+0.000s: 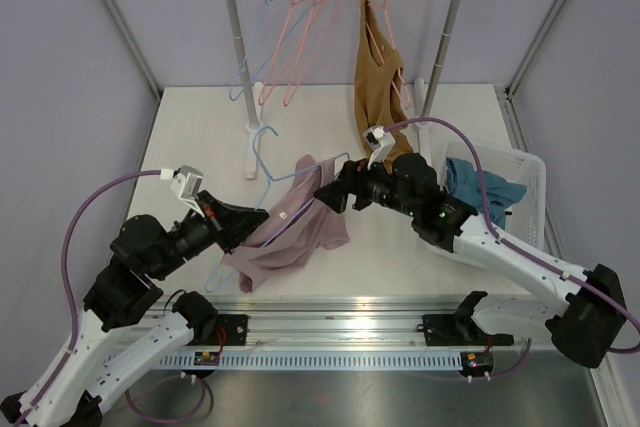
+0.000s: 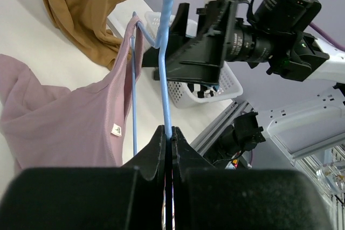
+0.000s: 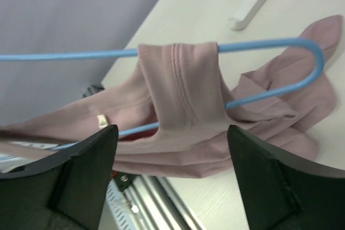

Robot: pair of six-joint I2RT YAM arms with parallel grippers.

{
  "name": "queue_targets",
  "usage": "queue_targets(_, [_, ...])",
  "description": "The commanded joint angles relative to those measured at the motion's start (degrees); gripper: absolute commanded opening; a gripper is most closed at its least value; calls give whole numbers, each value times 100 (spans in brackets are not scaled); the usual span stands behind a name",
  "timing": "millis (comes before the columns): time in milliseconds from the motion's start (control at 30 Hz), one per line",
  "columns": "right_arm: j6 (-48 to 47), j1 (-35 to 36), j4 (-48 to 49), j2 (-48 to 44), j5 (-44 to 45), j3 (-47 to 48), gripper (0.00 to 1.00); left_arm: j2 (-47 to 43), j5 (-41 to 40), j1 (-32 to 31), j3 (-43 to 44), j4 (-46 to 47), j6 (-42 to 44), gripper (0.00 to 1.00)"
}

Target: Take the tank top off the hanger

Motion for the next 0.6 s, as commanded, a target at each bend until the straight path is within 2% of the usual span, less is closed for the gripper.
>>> queue_targets(0, [-718, 150, -100, 248, 1132, 526, 83, -46, 242, -30, -46, 333, -141, 0])
queue_targets(100, [-745, 150, 22, 336, 1238, 570, 74, -72, 199, -30, -64, 219, -97, 0])
queue_targets(133, [-754, 150, 58, 345, 1264, 544, 63, -63, 199, -30, -64, 201, -80, 0])
queue_targets(200, [-833, 150, 75, 406, 1290, 552, 50, -72, 225, -30, -55, 157, -62, 0])
queue_targets(267, [-894, 150, 41, 476, 1457, 596, 49, -98, 269, -30, -55, 148, -71, 0])
queue_targets(333, [-982, 150, -56, 608, 1414, 684, 54, -142, 269, -30, -55, 131, -62, 0])
queue_targets(400, [-1000, 150, -65, 687, 1370, 684, 52, -142, 269, -30, -46, 113, -36, 0])
queue_targets(567, [-1140, 150, -126, 600, 1746, 614, 0, -98, 146, -30, 85, -141, 104, 0])
